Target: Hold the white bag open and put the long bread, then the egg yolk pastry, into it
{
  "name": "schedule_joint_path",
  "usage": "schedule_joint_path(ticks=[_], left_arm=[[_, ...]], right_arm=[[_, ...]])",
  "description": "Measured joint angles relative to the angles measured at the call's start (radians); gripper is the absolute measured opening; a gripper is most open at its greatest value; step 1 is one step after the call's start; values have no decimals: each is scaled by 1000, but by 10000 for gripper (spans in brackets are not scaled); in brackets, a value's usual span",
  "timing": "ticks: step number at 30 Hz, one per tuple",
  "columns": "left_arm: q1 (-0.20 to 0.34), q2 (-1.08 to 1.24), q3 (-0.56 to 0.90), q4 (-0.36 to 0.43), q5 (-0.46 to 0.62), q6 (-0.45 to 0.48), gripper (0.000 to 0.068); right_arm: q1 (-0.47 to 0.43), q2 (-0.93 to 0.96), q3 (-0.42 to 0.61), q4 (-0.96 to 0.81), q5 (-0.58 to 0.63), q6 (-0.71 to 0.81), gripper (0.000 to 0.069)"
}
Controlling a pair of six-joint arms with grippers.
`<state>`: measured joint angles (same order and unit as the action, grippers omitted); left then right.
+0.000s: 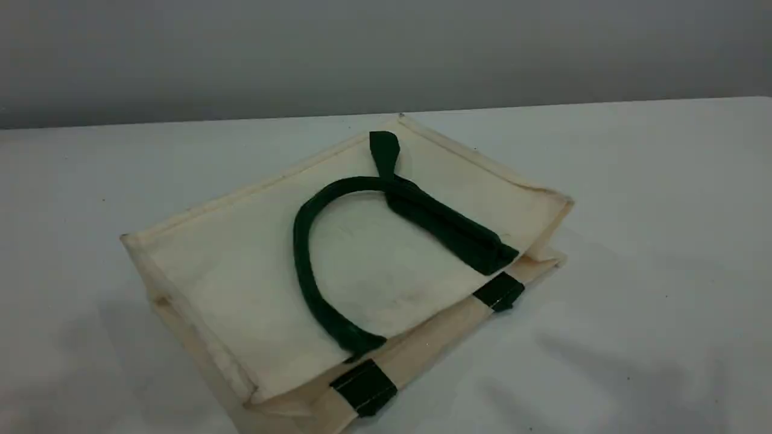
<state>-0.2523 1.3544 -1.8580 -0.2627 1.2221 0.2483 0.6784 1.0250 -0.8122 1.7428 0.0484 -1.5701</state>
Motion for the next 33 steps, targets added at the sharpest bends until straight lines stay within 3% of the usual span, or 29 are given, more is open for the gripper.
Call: schedule_joint_path(ticks=[20, 24, 27, 33], left_arm=[[0, 0, 1, 2, 0, 0, 453], [0, 0, 1, 1, 0, 1, 453], [0, 0, 1, -1, 0, 1, 453], [0, 0, 1, -1, -1, 0, 453]], right_arm=[[0, 0, -1, -14, 52, 0, 495], [0, -4, -1, -152, 72, 44, 495], [0, -6, -4, -333, 72, 160, 495], [0, -26, -4, -890, 78, 599, 495]])
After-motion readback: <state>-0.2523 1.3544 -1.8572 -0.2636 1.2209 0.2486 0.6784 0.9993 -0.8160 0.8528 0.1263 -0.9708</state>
